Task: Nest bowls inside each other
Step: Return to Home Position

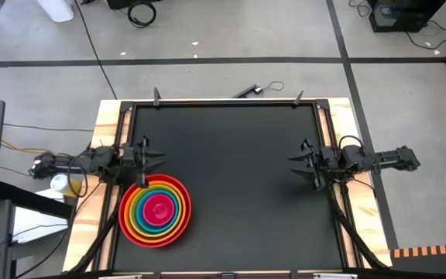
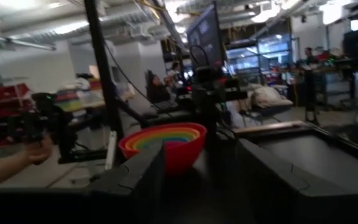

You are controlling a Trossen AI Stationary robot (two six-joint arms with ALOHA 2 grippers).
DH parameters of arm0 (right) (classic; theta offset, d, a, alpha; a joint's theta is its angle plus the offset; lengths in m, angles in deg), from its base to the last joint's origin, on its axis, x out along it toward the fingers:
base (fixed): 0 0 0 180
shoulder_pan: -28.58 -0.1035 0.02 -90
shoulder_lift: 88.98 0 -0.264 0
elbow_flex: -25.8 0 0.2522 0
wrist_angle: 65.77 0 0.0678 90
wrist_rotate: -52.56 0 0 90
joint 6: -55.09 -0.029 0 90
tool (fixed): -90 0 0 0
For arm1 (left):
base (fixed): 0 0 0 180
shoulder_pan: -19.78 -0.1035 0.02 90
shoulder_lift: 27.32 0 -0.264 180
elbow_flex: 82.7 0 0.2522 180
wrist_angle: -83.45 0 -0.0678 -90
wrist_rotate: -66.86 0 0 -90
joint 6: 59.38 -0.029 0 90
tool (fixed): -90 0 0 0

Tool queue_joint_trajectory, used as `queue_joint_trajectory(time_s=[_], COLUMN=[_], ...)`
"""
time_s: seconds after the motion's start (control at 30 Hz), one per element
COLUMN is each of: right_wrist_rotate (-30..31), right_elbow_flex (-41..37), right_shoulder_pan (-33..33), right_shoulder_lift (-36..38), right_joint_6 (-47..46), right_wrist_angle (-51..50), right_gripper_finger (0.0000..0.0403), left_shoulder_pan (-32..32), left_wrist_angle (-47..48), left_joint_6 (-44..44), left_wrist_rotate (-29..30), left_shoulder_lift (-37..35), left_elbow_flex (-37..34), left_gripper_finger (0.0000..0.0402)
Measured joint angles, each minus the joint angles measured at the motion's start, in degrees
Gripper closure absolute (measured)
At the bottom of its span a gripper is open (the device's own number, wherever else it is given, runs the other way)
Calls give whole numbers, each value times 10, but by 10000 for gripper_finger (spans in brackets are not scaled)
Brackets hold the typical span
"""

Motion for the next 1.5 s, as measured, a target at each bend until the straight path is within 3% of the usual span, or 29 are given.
queue_joint_trajectory(time_s=[0.2, 0.43, 0.67, 0.87, 0.97, 1.2, 1.37, 1.5], right_wrist_rotate=[0, 33, 16, 49, 42, 39, 102, 108], right_elbow_flex=[0, 0, 0, 0, 0, 0, 0, 0], right_shoulder_pan=[12, 11, 11, 11, 11, 11, 11, 11], right_shoulder_lift=[0, 0, 1, 1, 1, 0, 0, -3], right_joint_6=[1, 15, 9, 8, 5, -5, -5, -6], right_wrist_angle=[-25, -25, -61, -35, -41, -56, -56, -57], right_gripper_finger=[199, 206, 214, 224, 240, 301, 349, 389], left_shoulder_pan=[-34, -35, -35, -35, -35, -27, -25, -25], left_wrist_angle=[73, 63, 78, 83, 82, 94, 87, 90], left_joint_6=[32, 34, 64, 66, 64, 71, 91, 109], left_wrist_rotate=[-19, -37, -51, -52, -52, -52, -51, -50], left_shoulder_lift=[0, 0, 0, 0, 0, 0, 0, 0], left_elbow_flex=[0, 0, 0, 0, -1, -1, -1, -1], left_gripper_finger=[286, 286, 290, 360, 394, 399, 399, 399])
